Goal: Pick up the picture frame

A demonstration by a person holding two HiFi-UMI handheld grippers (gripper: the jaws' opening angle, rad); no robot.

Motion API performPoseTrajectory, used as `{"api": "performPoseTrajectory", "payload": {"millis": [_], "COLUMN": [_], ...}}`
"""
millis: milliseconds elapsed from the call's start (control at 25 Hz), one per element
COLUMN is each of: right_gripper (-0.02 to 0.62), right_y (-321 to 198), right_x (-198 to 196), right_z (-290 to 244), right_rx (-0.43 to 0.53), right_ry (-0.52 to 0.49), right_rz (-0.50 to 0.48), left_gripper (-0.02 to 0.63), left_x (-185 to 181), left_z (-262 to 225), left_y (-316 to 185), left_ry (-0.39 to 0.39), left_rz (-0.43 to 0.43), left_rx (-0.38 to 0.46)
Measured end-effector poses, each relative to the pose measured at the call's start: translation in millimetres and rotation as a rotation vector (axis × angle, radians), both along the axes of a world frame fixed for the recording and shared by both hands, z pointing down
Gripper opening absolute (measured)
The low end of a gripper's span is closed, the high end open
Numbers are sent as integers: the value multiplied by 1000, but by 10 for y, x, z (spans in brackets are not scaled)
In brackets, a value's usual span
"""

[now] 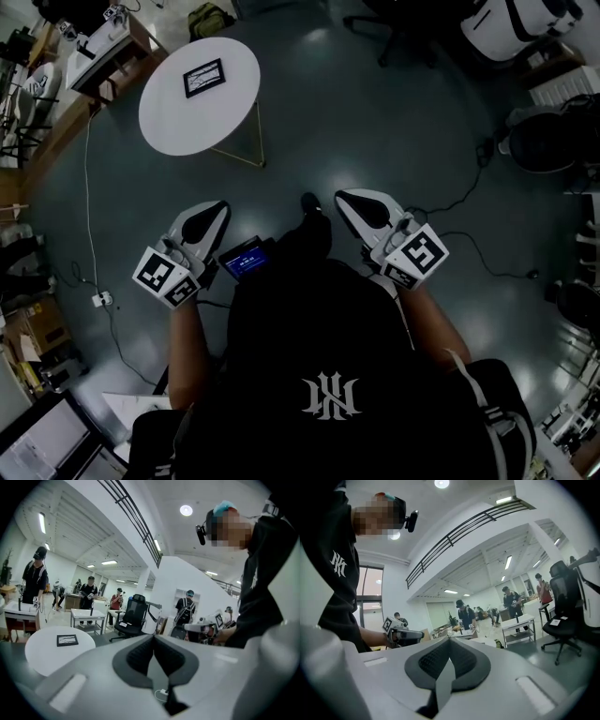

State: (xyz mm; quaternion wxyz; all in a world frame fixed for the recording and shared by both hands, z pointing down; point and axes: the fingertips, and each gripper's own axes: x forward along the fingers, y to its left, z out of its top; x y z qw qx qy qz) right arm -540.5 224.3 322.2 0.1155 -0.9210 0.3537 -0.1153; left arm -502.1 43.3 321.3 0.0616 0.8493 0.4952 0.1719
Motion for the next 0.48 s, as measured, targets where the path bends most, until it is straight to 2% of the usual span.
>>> {"api": "performPoseTrajectory", "payload": {"millis": [120, 360, 480], "right_gripper": [1, 0, 0], "right_y": [190, 614, 689], "right_x": [378, 1200, 1557], "right_z": [-6, -259, -302], "right_rx": [-32, -62, -75], "right_ry": [-4, 39, 41], "right_rz": [15, -26, -43], "left_gripper": [3, 3, 3], "left_x": [428, 1341, 1754], "left_z": [46, 66, 12], "left_y": [194, 806, 924], "left_ry": [-6, -20, -15], "left_rz": [13, 0, -9], "left_rx": [-22, -63, -95]}}
